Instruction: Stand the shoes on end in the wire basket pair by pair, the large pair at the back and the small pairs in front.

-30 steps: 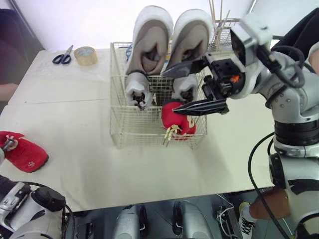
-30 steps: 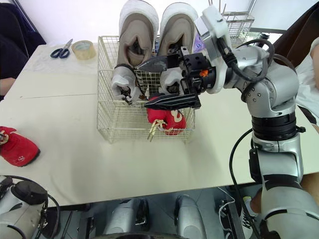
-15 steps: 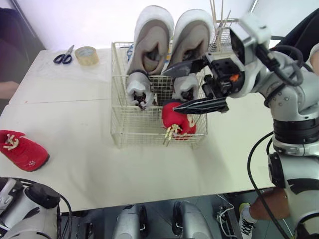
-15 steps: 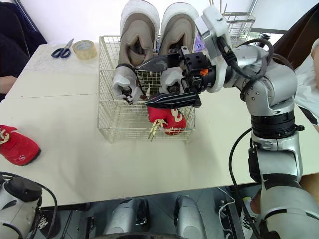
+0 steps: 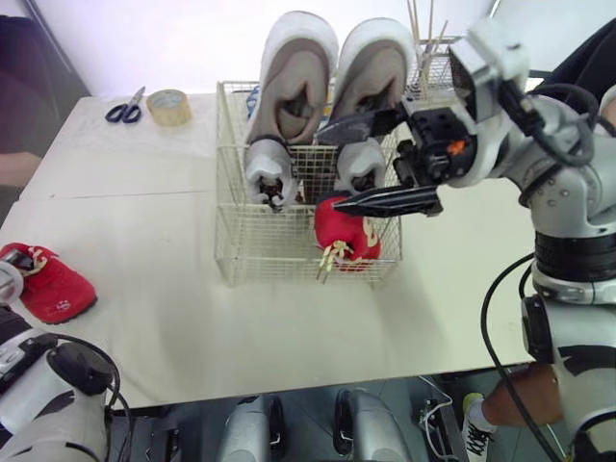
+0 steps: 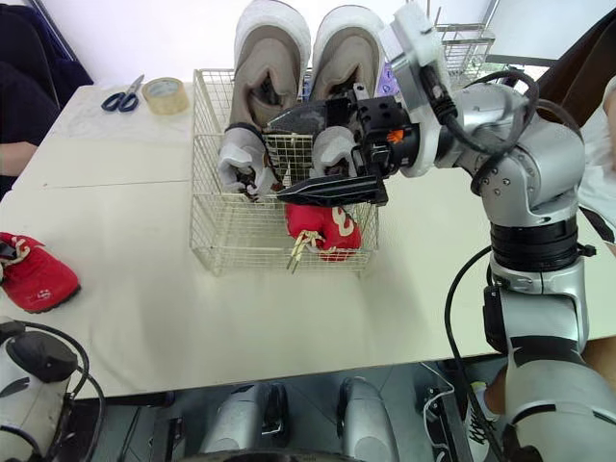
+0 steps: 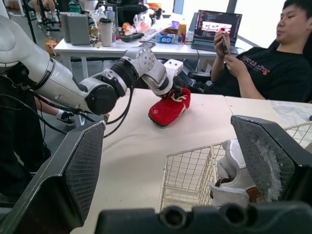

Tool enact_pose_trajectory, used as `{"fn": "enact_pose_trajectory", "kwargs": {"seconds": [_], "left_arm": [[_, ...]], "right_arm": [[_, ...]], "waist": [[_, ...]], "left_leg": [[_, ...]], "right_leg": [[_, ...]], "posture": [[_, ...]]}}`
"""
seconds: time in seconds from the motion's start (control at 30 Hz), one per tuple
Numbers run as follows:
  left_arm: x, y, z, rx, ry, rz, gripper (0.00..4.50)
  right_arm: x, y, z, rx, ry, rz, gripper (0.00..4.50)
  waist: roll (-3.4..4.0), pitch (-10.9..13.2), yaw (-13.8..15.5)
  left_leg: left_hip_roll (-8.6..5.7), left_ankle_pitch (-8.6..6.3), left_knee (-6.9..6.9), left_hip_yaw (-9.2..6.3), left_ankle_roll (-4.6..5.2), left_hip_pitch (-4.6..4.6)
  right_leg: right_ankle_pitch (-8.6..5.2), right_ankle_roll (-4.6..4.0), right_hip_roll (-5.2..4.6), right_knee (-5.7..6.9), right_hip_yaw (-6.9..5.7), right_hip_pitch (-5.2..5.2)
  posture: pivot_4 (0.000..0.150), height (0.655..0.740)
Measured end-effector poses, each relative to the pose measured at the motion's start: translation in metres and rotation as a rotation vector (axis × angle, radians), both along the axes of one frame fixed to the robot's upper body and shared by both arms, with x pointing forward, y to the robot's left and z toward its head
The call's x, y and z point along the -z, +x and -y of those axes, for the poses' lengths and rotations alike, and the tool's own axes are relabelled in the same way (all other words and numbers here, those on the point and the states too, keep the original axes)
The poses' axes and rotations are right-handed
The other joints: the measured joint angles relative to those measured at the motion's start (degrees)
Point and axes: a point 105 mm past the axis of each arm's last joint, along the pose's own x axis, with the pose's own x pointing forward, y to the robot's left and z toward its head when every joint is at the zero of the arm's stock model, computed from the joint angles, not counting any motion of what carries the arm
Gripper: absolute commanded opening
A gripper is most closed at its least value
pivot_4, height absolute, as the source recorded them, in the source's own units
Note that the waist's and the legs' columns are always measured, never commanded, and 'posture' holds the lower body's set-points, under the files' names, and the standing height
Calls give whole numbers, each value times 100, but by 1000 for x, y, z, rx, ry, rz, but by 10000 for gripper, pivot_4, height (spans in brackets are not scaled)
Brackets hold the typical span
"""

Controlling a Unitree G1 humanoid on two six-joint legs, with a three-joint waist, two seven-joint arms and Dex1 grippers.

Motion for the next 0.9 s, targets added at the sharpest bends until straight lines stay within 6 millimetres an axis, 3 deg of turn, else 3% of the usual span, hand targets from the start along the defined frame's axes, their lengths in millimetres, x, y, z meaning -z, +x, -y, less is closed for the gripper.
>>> {"fn": "enact_pose_trajectory", "kwargs": {"seconds": [0.13,0.23,0.37,0.5,0.57,0.67,0.77,0.83,0.9], "left_arm": [[2,4,1,10,1,-3,11143],[2,4,1,8,1,-5,349],[1,5,4,12,3,11,349],[-15,37,30,137,-44,184,349],[-48,60,47,256,-3,337,349],[-117,86,81,463,141,578,349],[-196,96,136,718,322,847,349],[-226,95,167,843,397,967,349],[-242,93,200,963,447,1059,349]], "right_arm": [[1,0,1,19,-2,-1,45000],[2,2,2,32,-2,-6,45000],[1,2,4,42,2,-3,45000],[-2,3,7,65,22,5,45000],[-4,2,8,80,32,11,45000],[-5,4,11,110,44,1,45000],[-7,6,19,167,50,-3,45000],[-9,7,23,192,57,4,45000],[-11,9,29,231,58,6,45000]], "waist": [[0,0,-24],[1,0,-24],[0,0,-12],[-18,8,68],[-45,8,86],[-51,7,94],[-51,7,97],[-48,7,90],[-45,8,87]], "left_leg": [[2,0,0,0,0,0],[1,0,0,1,0,0],[0,0,0,1,0,0],[1,0,8,-3,0,-1],[2,0,10,-5,0,-3],[-2,-1,9,-2,1,-8],[-5,0,9,5,5,-9],[-4,8,9,8,20,-8],[-1,11,10,8,24,-8]], "right_leg": [[0,0,0,1,-1,-1],[0,0,0,2,-2,-2],[0,0,-1,1,-5,0],[1,-1,-4,0,-15,5],[3,-3,-4,-1,-18,5],[4,-5,-19,-6,-48,6],[4,-5,-19,-8,-68,6],[4,-5,-15,-8,-70,7],[4,-4,-9,-7,-71,8]], "posture": [[1500,7400],[1500,7400],[1500,7400],[1500,7400],[1500,7400],[1500,7400],[1500,7400],[1500,7400],[1500,7400]]}}
